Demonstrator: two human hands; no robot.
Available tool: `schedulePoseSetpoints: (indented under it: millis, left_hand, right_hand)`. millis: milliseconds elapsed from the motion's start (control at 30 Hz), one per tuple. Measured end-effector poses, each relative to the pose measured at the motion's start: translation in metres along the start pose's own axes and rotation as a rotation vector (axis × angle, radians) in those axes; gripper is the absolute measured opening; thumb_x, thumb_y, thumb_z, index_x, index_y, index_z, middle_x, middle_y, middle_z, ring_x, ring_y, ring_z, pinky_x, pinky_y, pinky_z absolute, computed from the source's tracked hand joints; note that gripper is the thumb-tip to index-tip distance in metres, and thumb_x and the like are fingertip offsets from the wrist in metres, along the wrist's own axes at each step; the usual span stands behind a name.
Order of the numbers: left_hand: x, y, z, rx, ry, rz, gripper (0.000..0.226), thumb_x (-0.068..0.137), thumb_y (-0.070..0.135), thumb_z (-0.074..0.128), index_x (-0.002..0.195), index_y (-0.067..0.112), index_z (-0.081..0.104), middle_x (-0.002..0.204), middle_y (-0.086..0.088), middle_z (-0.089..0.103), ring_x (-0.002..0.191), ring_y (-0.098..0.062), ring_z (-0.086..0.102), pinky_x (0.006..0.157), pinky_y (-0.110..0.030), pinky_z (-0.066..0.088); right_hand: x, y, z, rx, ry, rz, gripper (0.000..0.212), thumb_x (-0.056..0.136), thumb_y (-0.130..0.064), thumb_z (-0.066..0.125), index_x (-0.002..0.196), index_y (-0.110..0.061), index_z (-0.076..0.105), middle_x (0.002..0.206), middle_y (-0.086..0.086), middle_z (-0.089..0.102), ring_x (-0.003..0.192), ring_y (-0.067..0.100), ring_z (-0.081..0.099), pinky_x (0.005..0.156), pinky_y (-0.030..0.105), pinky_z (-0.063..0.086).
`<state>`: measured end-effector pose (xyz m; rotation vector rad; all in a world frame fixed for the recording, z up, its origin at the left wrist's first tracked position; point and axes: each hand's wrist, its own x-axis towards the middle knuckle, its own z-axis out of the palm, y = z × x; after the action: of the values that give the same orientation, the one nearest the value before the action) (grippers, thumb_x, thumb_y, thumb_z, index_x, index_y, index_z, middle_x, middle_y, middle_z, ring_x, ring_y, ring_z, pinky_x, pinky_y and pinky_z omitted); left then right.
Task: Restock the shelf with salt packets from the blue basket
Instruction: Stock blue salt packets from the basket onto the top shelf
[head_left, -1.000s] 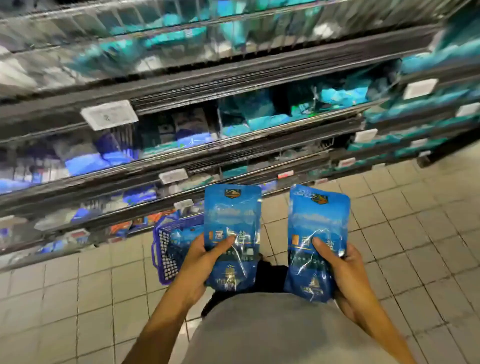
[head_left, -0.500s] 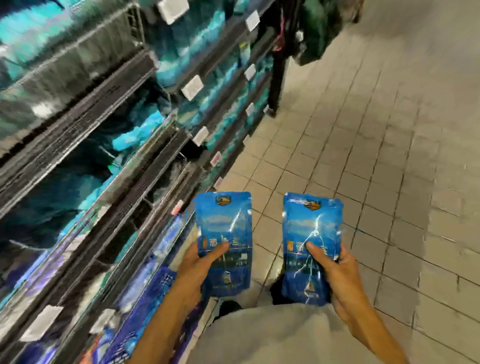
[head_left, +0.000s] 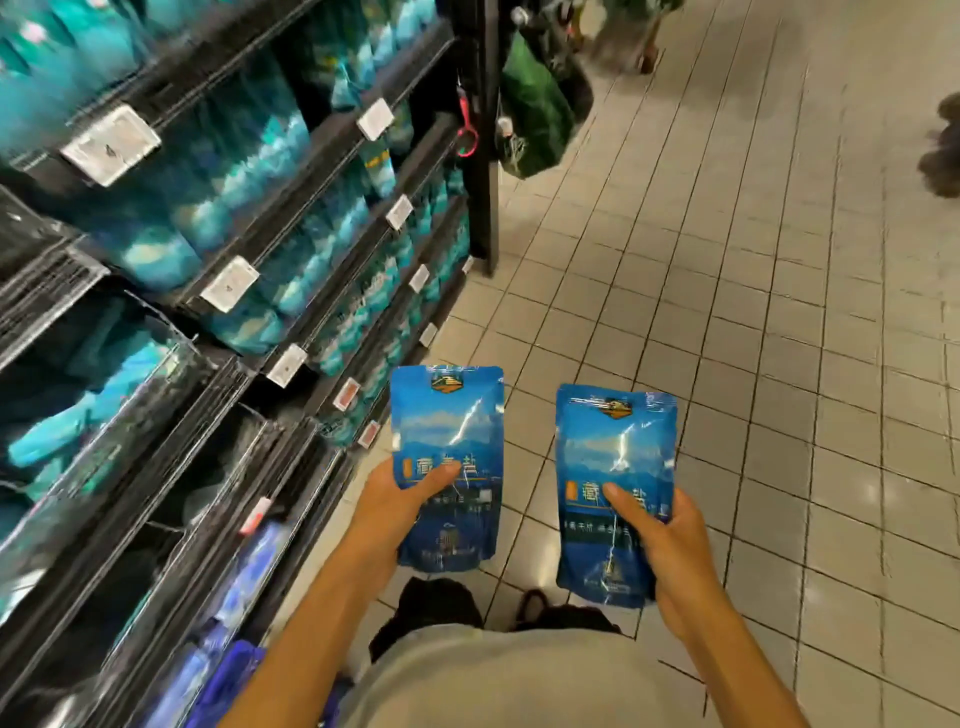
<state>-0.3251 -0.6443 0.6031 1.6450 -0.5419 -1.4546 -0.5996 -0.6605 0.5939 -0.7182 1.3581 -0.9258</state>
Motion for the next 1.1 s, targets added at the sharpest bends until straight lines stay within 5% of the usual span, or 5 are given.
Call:
schedulePoseSetpoints:
  millis: [133, 400, 633, 767, 1100]
  left_hand:
    - [0.038, 0.046, 0.021, -0.005, 0.016, 0.074, 0.057, 0.061, 0.04, 0.084, 0.113, 0.019, 0.071, 0.101, -0.003, 0.08, 0.086, -0.023, 0.078, 0.062, -0.033, 0.061]
    - [0.149, 0.141, 0.023, -0.046, 0.06, 0.199, 0.044, 0.063, 0.046, 0.088, 0.104, 0.032, 0.078, 0.108, -0.003, 0.079, 0.099, -0.029, 0.075, 0.087, -0.052, 0.059]
    - [0.229, 0.269, 0.021, -0.114, 0.091, 0.359, 0.04, 0.062, 0.042, 0.086, 0.099, 0.029, 0.078, 0.102, -0.006, 0.08, 0.088, -0.028, 0.078, 0.063, -0.037, 0.063]
    - [0.255, 0.342, 0.021, -0.121, 0.108, 0.469, 0.037, 0.067, 0.041, 0.083, 0.101, 0.029, 0.078, 0.105, -0.004, 0.079, 0.091, -0.025, 0.077, 0.065, -0.033, 0.062]
    - [0.324, 0.482, 0.029, -0.168, 0.434, 0.701, 0.033, 0.067, 0.032, 0.081, 0.098, 0.02, 0.079, 0.099, -0.004, 0.08, 0.087, -0.023, 0.077, 0.065, -0.033, 0.062]
  right_hand:
    - [0.056, -0.042, 0.005, -0.022, -0.015, -0.03, 0.051, 0.064, -0.044, 0.083, 0.109, -0.026, 0.069, 0.098, 0.002, 0.079, 0.088, 0.026, 0.077, 0.073, 0.048, 0.063]
    - [0.179, -0.124, 0.062, 0.015, -0.095, -0.105, 0.05, 0.06, -0.044, 0.085, 0.106, -0.028, 0.071, 0.099, 0.003, 0.079, 0.088, 0.026, 0.077, 0.065, 0.039, 0.062]
    - [0.278, -0.227, 0.135, 0.046, -0.202, -0.211, 0.036, 0.063, -0.045, 0.087, 0.096, -0.037, 0.075, 0.101, 0.007, 0.079, 0.088, 0.029, 0.077, 0.066, 0.043, 0.062]
    - [0.323, -0.29, 0.176, 0.062, -0.308, -0.286, 0.04, 0.063, -0.047, 0.091, 0.098, -0.037, 0.075, 0.101, 0.006, 0.079, 0.089, 0.028, 0.077, 0.066, 0.042, 0.062]
    - [0.458, -0.446, 0.285, 0.071, -0.662, -0.507, 0.035, 0.07, -0.035, 0.083, 0.103, -0.026, 0.077, 0.106, 0.007, 0.078, 0.094, 0.027, 0.076, 0.071, 0.036, 0.062]
